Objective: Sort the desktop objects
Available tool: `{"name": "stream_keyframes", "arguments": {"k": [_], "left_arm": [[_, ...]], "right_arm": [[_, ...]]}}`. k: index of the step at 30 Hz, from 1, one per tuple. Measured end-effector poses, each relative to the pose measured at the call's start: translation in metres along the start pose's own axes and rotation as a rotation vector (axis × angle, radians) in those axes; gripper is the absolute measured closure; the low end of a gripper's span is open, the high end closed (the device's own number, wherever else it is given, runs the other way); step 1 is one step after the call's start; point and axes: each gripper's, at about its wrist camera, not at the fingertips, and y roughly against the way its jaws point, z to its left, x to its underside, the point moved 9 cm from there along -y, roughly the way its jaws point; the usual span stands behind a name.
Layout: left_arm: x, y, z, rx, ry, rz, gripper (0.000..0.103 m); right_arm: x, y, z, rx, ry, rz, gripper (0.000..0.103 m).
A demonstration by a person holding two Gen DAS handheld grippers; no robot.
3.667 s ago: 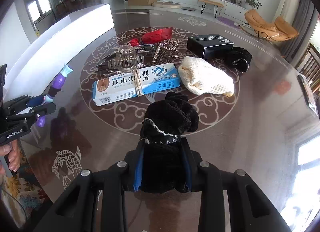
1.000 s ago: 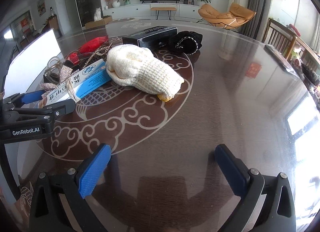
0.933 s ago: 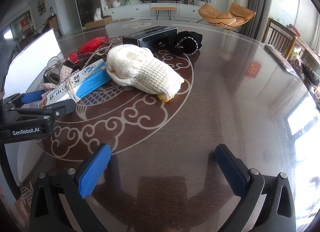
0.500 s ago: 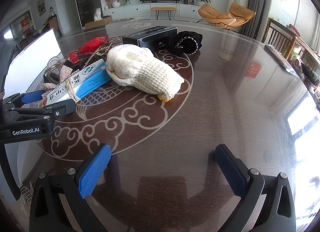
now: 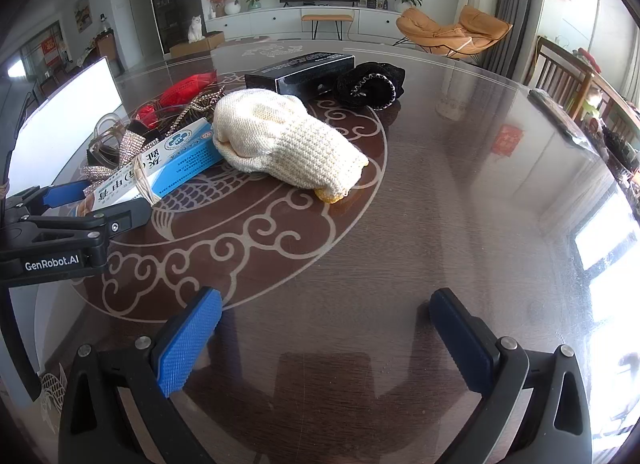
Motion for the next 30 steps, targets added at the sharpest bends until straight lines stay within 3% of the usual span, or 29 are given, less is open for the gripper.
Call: {"name": "stream_keyframes", "arguments": {"k": [30], "left_arm": [[0.0003,-0.0001,-0.0003,0.0,0.0,0.0,0.0]], "right_arm": [[0.0009,-0.0008,0.0013,0.0,0.0,-0.001,0.0]]}}
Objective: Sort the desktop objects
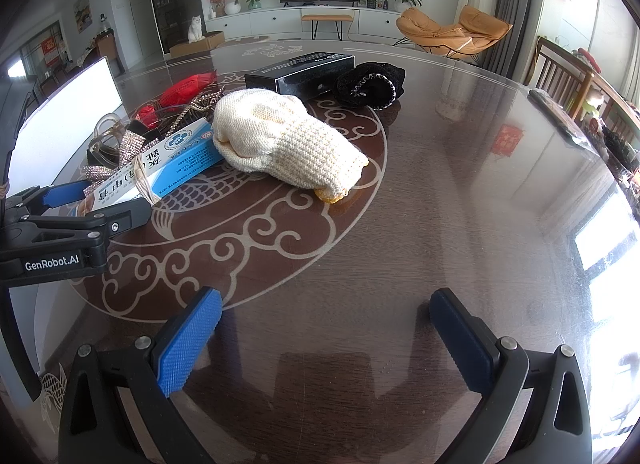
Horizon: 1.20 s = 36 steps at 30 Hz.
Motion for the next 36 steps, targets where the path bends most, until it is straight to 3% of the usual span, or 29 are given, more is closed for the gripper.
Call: {"name": "stream_keyframes", "arguments": {"k": [36], "left_arm": [[0.0003,-0.0002,-0.0003,0.0,0.0,0.0,0.0]], "right_arm": [[0.0001,-0.0007,0.0004,0.0,0.0,0.0,0.0]]}}
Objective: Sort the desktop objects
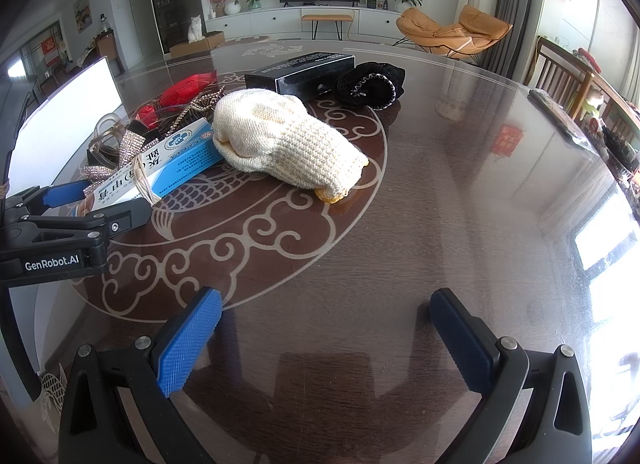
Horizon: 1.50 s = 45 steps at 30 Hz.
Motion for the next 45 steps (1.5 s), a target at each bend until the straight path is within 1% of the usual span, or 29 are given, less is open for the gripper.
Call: {"name": "stream_keyframes", "arguments": {"k": [45], "left_arm": [[0.0001,-0.0002,0.0,0.0,0.0,0.0,0.0]], "right_arm": [[0.0008,-0.002,0.0025,0.0,0.0,0.0,0.0]]}}
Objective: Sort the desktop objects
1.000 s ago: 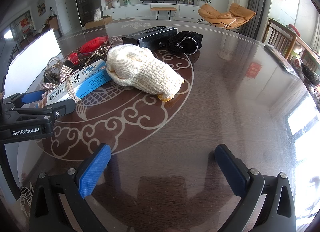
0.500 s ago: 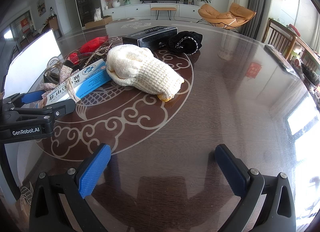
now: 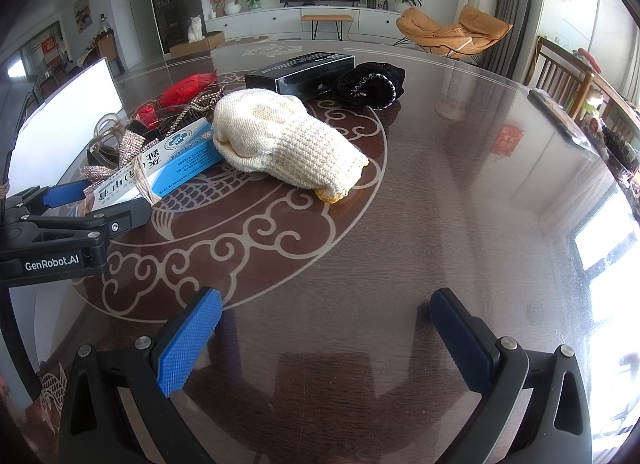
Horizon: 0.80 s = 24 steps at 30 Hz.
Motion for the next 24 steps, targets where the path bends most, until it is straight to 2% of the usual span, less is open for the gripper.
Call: {"name": "stream_keyframes", "arguments": {"k": [24], "left_arm": [[0.0002,-0.0002,-0.0002,0.0,0.0,0.0,0.0]], "right_arm": [[0.0001,-0.0008,-0.0004,0.0,0.0,0.0,0.0]]}}
